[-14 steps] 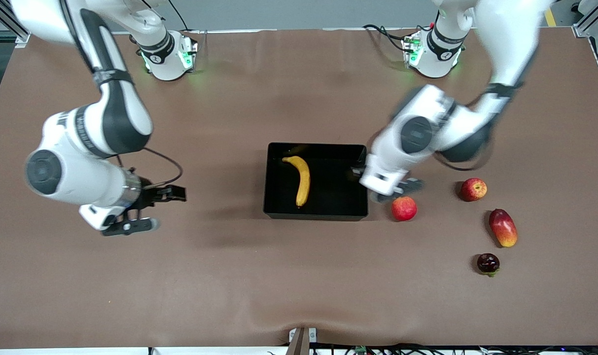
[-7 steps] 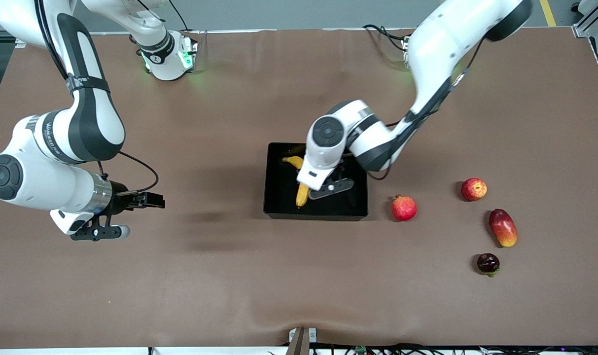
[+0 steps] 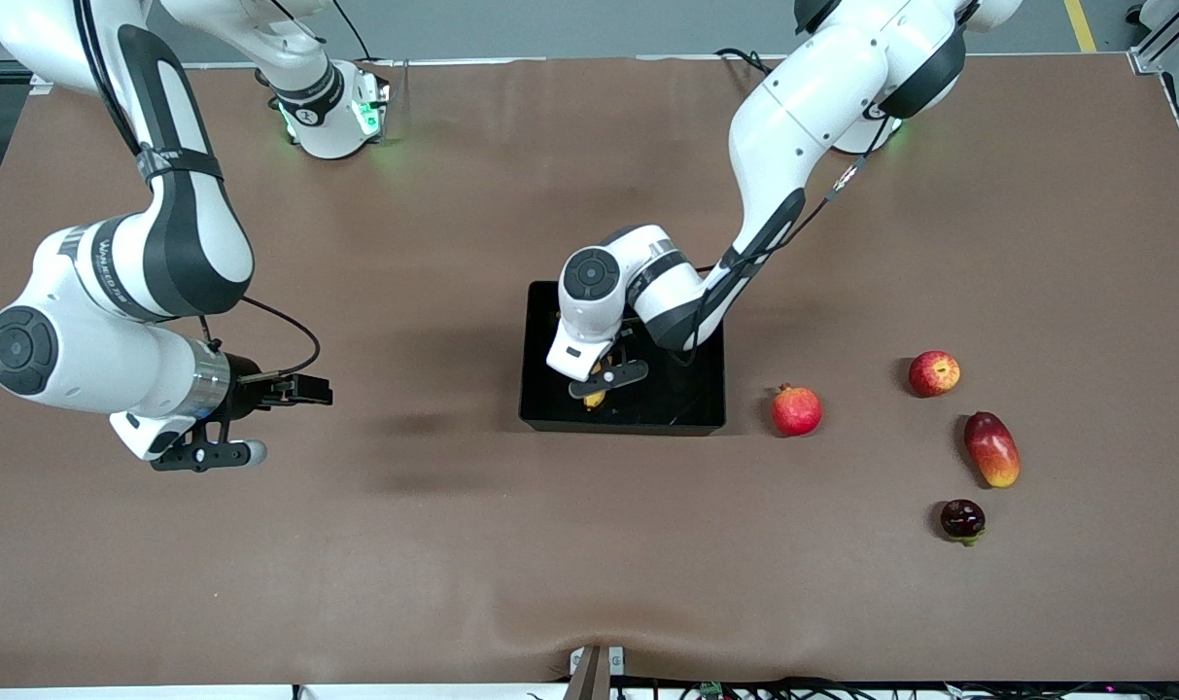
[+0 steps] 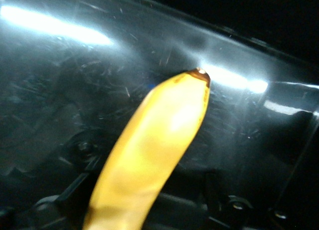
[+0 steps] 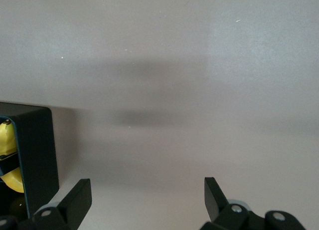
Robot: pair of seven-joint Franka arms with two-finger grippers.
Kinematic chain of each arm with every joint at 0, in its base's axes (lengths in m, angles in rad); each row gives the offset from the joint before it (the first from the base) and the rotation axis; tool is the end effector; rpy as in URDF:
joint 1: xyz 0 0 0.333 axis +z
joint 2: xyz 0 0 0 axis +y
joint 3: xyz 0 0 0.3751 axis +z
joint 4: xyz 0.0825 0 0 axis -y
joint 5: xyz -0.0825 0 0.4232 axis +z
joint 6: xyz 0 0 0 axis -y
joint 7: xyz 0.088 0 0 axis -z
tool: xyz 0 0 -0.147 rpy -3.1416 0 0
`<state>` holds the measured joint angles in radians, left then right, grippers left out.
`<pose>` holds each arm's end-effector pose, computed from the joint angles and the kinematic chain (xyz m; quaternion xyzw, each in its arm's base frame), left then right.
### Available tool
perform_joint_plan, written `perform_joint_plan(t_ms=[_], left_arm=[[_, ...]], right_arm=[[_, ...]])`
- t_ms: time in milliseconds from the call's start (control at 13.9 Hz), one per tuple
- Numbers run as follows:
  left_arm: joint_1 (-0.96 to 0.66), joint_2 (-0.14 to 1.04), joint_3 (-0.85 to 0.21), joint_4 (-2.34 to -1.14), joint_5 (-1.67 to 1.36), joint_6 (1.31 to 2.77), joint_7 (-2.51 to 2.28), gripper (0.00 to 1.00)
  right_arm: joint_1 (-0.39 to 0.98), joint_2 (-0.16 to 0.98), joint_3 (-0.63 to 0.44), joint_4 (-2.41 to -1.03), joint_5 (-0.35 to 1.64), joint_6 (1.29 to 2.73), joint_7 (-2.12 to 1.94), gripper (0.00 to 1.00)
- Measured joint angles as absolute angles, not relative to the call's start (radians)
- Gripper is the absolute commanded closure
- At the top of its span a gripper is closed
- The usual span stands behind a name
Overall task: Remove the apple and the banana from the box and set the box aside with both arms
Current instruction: 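Place the banana beside the fruits while the right gripper grips the tray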
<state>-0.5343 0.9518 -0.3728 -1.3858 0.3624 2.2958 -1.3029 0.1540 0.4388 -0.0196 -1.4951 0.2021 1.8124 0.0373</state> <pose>0.5566 -0.5858 0.1322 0.9881 0.1525 -0.0053 0.0197 0.7192 0.1239 0.4099 -0.9937 -0.0189 0.0680 0.0866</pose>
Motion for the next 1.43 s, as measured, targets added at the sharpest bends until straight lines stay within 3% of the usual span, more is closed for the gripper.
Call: perform_joint_plan(t_ms=[72,143,574,1076,1435], left_arm=[[-0.536,0.952,-0.373,-1.382,0.362,2.299,-1.303,0.90],[-0.537,0.952,-0.373,-1.376,0.363,2.299,-1.303,1.00],[-0.533,0.905,-0.358,-1.342,0.393,2.246,-1.303,1.00],[-0.480,0.624,-0.358,-1.329,0.387,1.964,-1.233,1.00],[-0.250,0.447,-0.354,-1.440,0.299,1.816,-0.923,1.00]], right_arm=[[0.154,0.439,-0.019,-1.495,0.202,1.809,0.037,0.00],[0.155,0.439,-0.019,-1.495,0.203,1.807,0.037,0.00],[0.155,0.439,-0.018,-1.495,0.204,1.801,0.037,0.00],[0.219,0.439,-0.011,-1.496,0.210,1.800,0.041,0.00],[0.280,0.440,-0.009,-1.497,0.210,1.801,0.047,0.00]])
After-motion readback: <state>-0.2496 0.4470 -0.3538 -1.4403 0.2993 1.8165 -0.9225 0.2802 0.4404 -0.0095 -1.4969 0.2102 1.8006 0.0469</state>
